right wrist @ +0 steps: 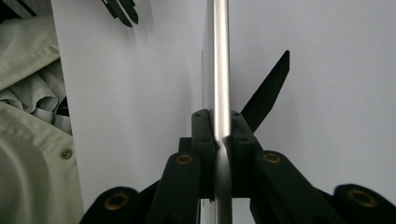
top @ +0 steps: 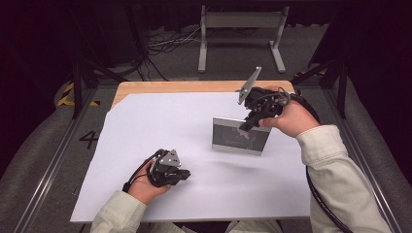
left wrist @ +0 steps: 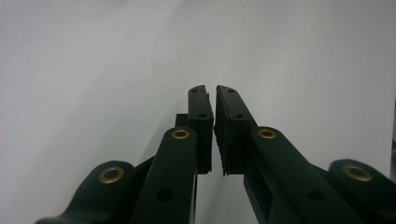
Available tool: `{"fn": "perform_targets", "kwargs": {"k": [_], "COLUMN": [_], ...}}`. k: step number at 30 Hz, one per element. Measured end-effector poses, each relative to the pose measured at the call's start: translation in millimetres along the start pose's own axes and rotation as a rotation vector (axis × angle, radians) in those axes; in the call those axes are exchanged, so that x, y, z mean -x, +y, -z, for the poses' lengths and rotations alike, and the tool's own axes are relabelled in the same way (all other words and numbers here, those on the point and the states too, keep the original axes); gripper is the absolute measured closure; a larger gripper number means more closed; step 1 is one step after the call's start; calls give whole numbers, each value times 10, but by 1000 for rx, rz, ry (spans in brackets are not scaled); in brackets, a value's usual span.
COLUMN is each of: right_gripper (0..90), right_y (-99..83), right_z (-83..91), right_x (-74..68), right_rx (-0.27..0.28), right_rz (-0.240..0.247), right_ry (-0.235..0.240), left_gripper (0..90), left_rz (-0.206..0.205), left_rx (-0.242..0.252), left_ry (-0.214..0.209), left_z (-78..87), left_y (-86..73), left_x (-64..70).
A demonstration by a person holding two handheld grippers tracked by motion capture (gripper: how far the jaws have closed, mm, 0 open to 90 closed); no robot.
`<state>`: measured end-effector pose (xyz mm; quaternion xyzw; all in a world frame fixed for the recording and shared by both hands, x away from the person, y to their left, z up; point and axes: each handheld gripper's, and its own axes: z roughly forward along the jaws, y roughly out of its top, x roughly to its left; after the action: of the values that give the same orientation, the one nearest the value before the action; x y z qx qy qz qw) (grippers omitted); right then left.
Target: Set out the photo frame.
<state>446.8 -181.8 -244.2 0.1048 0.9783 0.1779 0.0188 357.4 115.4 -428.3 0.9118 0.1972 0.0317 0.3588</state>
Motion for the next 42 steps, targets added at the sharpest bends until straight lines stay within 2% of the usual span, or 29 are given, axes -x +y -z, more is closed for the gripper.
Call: {"fn": "perform_targets", "kwargs": {"k": [6, 9, 15, 23, 26, 32, 36, 42], "right_gripper": [837, 837, 837, 837, 837, 837, 837, 828], "right_y": [58, 73, 99, 79, 67, 41, 10, -35], "right_z": [-67, -108, -228, -330, -389, -477, -509, -528], "right_x": [52, 67, 84, 137, 153, 188, 220, 261], "right_rx": [-19, -10, -23, -31, -30, -36, -24, 9], "right_rz": [34, 58, 128, 127, 141, 129, 111, 135], "right_ry": [28, 44, 70, 84, 85, 96, 104, 90], "left_gripper": [852, 851, 849, 848, 847, 846, 845, 843], "left_rz": [-3, -3, -6, -3, 1, 0, 0, -1], "left_rx": [-1, -3, -1, -4, -2, -9, -6, -9], "left_ry": [-6, -7, -10, -12, -15, -19, -19, -19], "left_z": [-8, -9, -21, -27, -35, -45, -46, -49], "left_y": [5, 10, 15, 18, 20, 27, 30, 29], "left_x": [-7, -10, -14, -20, -22, -21, -20, -21]}}
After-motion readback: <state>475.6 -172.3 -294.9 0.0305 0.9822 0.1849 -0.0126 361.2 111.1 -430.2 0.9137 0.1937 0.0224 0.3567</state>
